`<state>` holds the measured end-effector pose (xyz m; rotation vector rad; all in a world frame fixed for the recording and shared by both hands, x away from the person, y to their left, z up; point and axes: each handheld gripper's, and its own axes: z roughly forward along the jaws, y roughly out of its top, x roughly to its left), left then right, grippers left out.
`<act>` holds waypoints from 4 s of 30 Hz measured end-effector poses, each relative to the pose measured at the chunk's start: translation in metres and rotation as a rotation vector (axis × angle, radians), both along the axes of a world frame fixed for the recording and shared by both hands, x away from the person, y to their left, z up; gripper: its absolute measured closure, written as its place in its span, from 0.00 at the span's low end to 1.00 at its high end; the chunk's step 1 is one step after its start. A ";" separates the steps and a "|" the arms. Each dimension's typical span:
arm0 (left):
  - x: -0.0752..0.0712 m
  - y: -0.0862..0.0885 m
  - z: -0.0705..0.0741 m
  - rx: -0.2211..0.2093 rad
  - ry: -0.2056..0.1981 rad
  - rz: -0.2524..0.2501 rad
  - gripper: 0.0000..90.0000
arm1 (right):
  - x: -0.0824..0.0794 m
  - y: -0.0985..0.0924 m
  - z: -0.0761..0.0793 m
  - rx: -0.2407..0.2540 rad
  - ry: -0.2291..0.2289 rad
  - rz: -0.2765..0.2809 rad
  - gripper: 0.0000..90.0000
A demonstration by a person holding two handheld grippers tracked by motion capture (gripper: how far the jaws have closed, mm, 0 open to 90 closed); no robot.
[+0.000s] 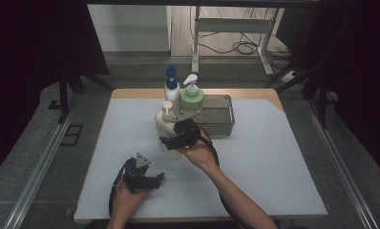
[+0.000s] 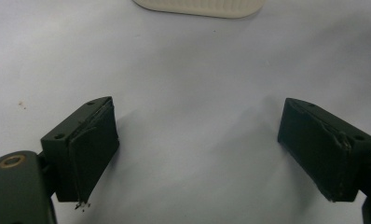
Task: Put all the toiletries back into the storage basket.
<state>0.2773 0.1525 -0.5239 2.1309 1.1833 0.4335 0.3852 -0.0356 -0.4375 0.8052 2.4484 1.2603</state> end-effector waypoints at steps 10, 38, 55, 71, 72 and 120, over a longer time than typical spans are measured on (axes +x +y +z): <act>0.000 0.000 0.000 0.000 0.000 0.000 0.13 | 0.002 0.004 0.000 -0.008 -0.006 0.008 0.32; 0.000 0.000 0.000 -0.003 0.000 0.002 0.13 | -0.006 0.000 0.009 -0.080 -0.046 0.007 0.43; 0.000 0.000 0.000 -0.003 -0.002 0.004 0.13 | -0.016 -0.033 0.032 -0.051 -0.050 0.007 0.43; 0.000 0.000 0.000 -0.002 -0.001 0.004 0.13 | -0.030 -0.064 0.056 -0.054 -0.051 0.011 0.43; 0.000 0.000 0.000 -0.001 0.000 0.004 0.13 | -0.030 -0.066 0.057 -0.056 -0.050 0.008 0.43; 0.000 0.000 0.000 -0.001 0.000 0.004 0.13 | 0.018 -0.150 0.109 -0.028 -0.068 -0.239 0.44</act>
